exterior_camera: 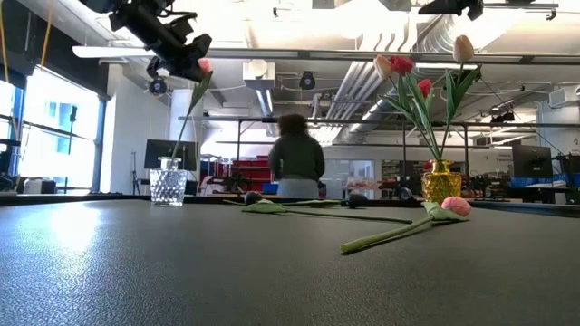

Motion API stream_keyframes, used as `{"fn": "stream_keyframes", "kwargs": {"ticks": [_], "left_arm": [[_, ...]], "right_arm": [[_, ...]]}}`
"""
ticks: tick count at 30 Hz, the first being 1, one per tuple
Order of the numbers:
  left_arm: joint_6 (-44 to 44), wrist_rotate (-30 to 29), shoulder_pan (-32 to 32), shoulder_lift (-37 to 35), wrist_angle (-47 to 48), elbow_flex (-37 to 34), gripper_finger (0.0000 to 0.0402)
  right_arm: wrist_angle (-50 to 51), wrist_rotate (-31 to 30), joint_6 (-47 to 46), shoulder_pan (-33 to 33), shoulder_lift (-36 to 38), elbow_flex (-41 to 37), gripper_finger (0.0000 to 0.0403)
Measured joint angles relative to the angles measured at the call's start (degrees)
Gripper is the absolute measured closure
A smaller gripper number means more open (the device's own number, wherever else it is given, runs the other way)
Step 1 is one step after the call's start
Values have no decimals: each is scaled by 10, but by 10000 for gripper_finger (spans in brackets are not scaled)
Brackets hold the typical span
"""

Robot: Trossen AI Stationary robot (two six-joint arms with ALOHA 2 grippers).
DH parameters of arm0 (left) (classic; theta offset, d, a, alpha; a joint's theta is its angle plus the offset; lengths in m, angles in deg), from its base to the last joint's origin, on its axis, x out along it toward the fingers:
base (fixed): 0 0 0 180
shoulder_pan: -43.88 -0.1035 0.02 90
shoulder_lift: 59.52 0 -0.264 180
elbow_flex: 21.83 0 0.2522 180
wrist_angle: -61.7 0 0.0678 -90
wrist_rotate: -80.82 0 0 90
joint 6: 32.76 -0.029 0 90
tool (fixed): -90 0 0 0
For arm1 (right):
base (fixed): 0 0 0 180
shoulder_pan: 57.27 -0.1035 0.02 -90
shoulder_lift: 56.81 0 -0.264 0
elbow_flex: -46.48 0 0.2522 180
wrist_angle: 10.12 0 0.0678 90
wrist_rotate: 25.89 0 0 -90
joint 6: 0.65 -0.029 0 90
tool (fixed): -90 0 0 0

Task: Sort flowers into vase by color
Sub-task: Put the left pink flower into the transparent flower vase, then put the top black flower into the transparent flower vase

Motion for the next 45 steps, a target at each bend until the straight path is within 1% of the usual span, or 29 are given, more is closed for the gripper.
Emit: {"fn": "stream_keyframes", "kwargs": {"ticks": [3, 6, 12, 17, 20, 22, 24, 26, 28, 32, 34, 38, 40, 43, 45], "left_arm": [[21, -4, 0, 0, 19, 0, 366], [35, -4, 1, -5, 38, 0, 331], [60, -11, 1, -41, 95, 0, 264], [65, -62, 1, -94, 130, 0, 240], [73, -72, 1, -121, 143, 0, 233], [79, -55, 1, -136, 142, 0, 231], [79, -9, 6, -144, 129, 0, 230], [60, 37, 22, -141, 116, 1, 229], [38, 60, 48, -127, 117, 1, 231], [-3, 74, 111, -83, 112, 1, 239], [-24, 85, 144, -55, 91, 1, 242], [-52, 90, 199, 9, 32, 1, 245], [-64, 90, 213, 44, 10, 4, 245], [-88, 90, 221, 110, 18, 30, 245], [-90, 107, 220, 155, 30, 54, 245]], "right_arm": [[-8, 0, -11, 0, 0, 0, 136], [-10, 0, -13, 0, 0, 0, 136], [-11, -1, -15, 0, 0, 0, 136], [-11, -1, -26, 0, 0, 0, 136], [-11, 0, -28, 0, 0, 0, 136], [-11, 3, -35, 0, 0, 0, 136], [-11, 8, -41, 0, 0, 0, 136], [-11, 11, -41, 0, 0, 0, 136], [-14, 12, -41, 0, 0, 0, 136], [-32, 25, -43, 0, 0, 0, 136], [-36, 36, -50, 0, 0, 0, 136], [-37, 57, -62, 0, 0, 0, 136], [-36, 73, -71, 0, 0, 0, 136], [-36, 89, -75, 0, 0, 0, 136], [-36, 96, -77, 0, 0, 0, 136]]}}
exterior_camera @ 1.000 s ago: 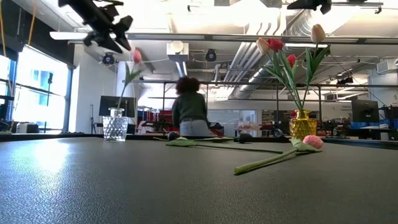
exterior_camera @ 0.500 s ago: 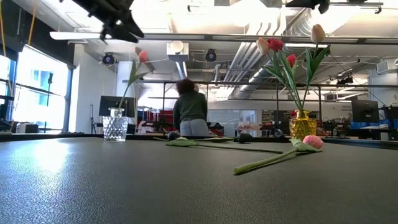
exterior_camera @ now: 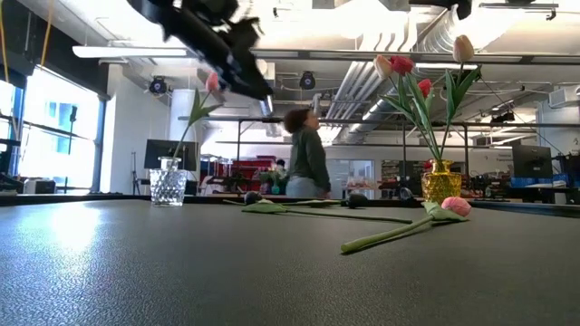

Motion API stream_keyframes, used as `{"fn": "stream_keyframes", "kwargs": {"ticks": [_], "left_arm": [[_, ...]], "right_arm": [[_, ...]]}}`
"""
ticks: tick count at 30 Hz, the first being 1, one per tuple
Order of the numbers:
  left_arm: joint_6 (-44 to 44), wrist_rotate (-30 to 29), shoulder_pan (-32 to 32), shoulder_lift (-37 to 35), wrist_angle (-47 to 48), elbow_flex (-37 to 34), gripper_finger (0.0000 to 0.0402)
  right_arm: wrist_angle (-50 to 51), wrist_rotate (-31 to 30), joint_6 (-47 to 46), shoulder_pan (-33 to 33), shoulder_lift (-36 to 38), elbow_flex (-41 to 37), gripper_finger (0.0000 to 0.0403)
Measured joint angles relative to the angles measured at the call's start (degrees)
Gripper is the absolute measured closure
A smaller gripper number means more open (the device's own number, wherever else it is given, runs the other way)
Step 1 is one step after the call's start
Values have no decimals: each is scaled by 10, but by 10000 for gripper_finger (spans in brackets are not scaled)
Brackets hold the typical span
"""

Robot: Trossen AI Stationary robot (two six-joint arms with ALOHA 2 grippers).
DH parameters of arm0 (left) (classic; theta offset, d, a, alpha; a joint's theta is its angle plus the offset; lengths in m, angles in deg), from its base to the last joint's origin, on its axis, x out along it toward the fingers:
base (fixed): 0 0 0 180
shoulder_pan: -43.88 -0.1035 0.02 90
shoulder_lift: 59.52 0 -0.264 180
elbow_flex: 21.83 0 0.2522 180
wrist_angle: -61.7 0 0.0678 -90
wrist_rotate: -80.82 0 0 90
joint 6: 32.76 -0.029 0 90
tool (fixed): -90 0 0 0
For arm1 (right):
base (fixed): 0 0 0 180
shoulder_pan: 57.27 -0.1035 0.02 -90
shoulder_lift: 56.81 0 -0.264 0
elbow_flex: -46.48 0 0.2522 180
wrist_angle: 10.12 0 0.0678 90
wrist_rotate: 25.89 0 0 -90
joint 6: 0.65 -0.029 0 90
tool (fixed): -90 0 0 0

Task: Sort flowers into vase by color
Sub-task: Put the top black flower into the transparent flower vase

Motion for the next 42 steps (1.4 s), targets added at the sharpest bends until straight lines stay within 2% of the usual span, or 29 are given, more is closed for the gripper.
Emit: {"fn": "stream_keyframes", "kwargs": {"ticks": [6, 18, 24, 29, 34, 42], "left_arm": [[-17, 32, -9, 121, 26, 100, 246], [-101, 7, -35, 332, 162, 284, 246], [-108, -11, -37, 411, 224, 369, 246], [-102, -14, -41, 481, 323, 470, 246], [-108, -19, -42, 534, 385, 563, 247], [-117, -9, -58, 588, 456, 643, 275]], "right_arm": [[6, 1, -13, 0, 0, 0, 136], [20, 0, -38, -7, 0, 0, 136], [20, -5, -38, -27, 0, 0, 136], [20, -25, -38, -41, 0, 0, 136], [20, -28, -38, -51, 0, 0, 136], [20, -30, -38, -61, 0, 0, 136]]}}
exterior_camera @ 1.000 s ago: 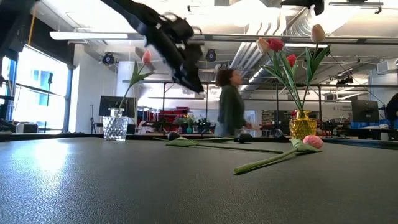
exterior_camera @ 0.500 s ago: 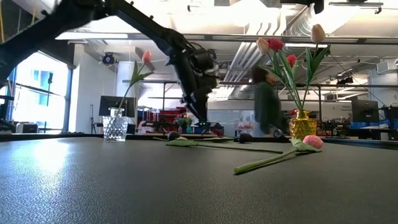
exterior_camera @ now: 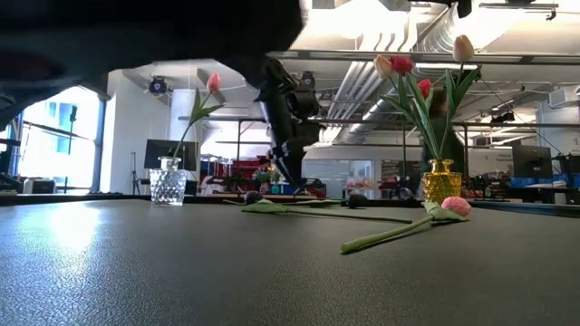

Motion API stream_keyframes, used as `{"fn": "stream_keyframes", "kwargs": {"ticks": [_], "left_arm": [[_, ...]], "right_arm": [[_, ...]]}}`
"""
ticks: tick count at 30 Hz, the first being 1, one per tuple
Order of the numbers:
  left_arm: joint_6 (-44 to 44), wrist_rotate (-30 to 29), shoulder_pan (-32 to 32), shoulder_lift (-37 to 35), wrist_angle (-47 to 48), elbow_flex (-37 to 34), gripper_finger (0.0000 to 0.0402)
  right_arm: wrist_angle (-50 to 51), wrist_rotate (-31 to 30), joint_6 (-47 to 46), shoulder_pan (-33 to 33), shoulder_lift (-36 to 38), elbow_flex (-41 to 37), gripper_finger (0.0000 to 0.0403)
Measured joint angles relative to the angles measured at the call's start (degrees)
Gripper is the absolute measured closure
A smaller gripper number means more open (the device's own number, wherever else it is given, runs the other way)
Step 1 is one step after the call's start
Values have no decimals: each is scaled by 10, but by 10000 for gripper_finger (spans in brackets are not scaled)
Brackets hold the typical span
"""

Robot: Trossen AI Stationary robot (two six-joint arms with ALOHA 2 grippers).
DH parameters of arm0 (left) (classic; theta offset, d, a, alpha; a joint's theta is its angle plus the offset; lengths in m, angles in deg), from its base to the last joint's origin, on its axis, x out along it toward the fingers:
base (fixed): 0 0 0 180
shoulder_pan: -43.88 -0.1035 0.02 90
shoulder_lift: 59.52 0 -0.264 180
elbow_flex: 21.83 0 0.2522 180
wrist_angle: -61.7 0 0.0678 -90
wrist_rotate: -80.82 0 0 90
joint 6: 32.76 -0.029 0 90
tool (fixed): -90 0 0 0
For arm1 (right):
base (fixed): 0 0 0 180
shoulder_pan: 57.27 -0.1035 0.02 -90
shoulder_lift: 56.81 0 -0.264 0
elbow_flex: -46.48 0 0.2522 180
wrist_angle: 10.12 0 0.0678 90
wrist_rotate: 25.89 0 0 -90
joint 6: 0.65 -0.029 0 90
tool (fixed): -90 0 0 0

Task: Sort flowers into vase by color
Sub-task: Put the top black flower into the transparent flower vase

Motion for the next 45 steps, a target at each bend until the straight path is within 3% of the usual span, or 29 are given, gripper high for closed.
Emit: {"fn": "stream_keyframes", "kwargs": {"ticks": [18, 37, 45], "left_arm": [[-76, -25, -22, 46, 26, 3, 306], [-106, 40, -35, 52, 17, 3, 349], [-105, 42, -39, 52, 18, 3, 396]], "right_arm": [[0, 1, 2, 0, 1, 0, 136], [0, 2, 5, 0, 1, 0, 136], [6, 9, -2, 0, 1, 0, 136]]}}
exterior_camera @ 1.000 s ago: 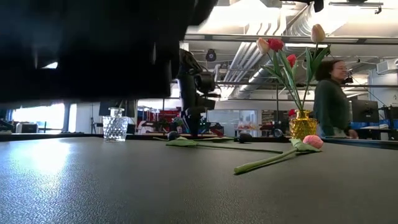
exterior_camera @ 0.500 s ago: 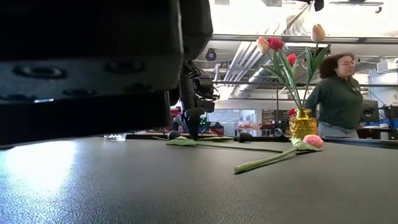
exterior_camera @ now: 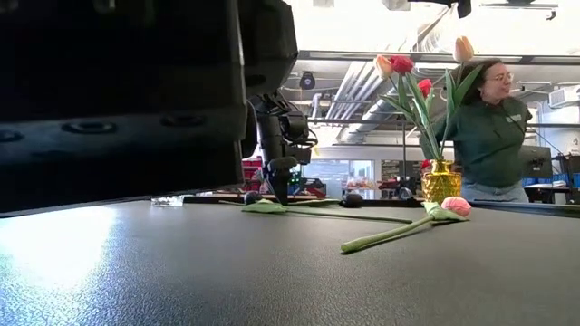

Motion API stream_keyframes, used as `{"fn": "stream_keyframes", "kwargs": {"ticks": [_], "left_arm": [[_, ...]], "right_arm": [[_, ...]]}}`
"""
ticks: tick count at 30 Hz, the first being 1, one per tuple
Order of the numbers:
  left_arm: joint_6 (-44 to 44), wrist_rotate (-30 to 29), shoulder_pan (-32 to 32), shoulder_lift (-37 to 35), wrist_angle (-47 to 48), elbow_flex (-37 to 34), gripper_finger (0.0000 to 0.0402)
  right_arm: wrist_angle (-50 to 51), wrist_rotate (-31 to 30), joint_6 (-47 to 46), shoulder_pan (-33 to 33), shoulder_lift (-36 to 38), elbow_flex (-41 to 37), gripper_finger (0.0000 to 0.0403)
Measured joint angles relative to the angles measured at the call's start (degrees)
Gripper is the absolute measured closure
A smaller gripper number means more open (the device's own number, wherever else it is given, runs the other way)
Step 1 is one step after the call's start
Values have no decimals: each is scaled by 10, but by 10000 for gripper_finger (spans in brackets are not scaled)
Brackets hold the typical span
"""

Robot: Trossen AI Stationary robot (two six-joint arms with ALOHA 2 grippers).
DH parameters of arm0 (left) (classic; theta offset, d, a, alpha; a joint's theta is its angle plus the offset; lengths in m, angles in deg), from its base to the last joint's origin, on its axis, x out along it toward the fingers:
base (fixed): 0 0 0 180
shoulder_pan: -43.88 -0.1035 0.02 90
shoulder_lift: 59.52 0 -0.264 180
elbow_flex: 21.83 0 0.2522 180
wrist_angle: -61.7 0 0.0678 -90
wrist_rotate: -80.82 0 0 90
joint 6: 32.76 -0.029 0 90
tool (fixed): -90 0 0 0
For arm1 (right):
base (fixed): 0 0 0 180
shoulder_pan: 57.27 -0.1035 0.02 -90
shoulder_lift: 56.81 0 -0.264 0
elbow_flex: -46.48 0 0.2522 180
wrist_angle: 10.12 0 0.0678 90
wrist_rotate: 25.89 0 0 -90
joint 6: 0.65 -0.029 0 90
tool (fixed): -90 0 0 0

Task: Sort flowers into vase by color
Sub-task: Put the top black flower into the transparent flower vase

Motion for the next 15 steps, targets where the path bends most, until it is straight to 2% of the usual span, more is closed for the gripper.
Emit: {"fn": "stream_keyframes", "kwargs": {"ticks": [15], "left_arm": [[15, -13, -1, -5, 21, 5, 401]], "right_arm": [[1, 1, 10, 0, 0, 0, 136]]}}
